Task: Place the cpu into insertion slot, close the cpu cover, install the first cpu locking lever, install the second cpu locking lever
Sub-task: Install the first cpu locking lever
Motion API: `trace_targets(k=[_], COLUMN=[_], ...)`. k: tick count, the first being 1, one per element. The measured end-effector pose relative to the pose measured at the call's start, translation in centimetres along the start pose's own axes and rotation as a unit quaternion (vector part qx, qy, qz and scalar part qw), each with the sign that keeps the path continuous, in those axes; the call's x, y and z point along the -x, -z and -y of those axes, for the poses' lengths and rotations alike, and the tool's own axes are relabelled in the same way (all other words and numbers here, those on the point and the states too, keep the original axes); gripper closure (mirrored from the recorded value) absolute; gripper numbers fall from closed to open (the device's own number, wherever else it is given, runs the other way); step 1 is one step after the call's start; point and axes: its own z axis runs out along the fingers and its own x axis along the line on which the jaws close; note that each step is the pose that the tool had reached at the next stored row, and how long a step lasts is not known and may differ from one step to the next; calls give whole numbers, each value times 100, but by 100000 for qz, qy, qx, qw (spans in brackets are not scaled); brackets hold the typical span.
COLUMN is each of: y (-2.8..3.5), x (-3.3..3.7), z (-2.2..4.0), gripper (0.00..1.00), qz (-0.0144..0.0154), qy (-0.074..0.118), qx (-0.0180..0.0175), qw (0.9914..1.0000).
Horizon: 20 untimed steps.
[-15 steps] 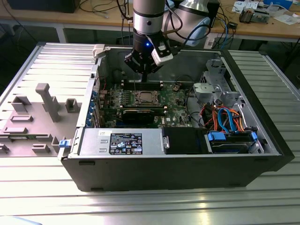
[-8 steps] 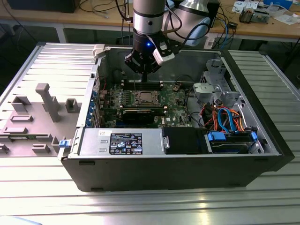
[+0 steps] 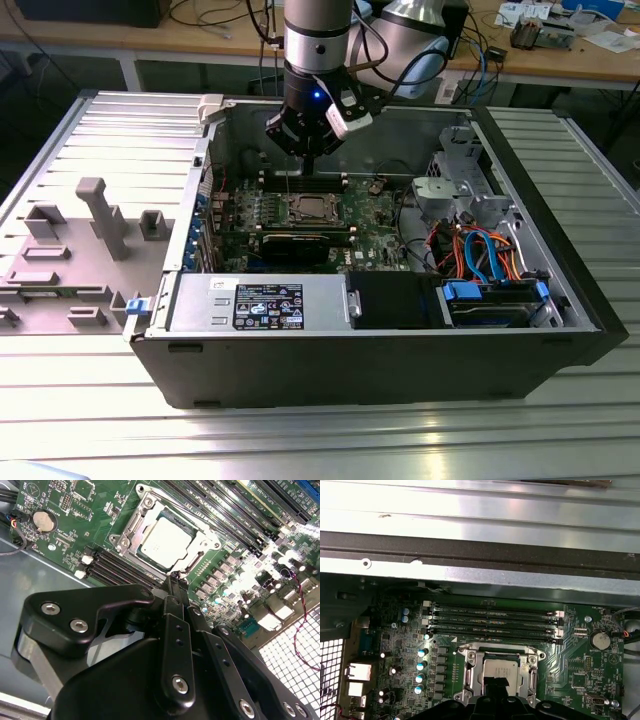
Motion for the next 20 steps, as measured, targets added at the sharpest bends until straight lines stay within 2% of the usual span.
trace_targets(k=[4,9,13,15,19,20], y=[0,0,-1,-1,-7,-11], x=[0,0,-3,-50,-74,-99], z=[0,0,-1,-5,-6,-9], gripper=[89,89,89,89,89,89], qz=[-18,-146,-151,-132,-91,-78], qy=[479,3843,3947,3653,2463,2405], qx=[-2,1,-3,-1,-7,-7], qw=[99999,99926,99922,99933,99970,99971])
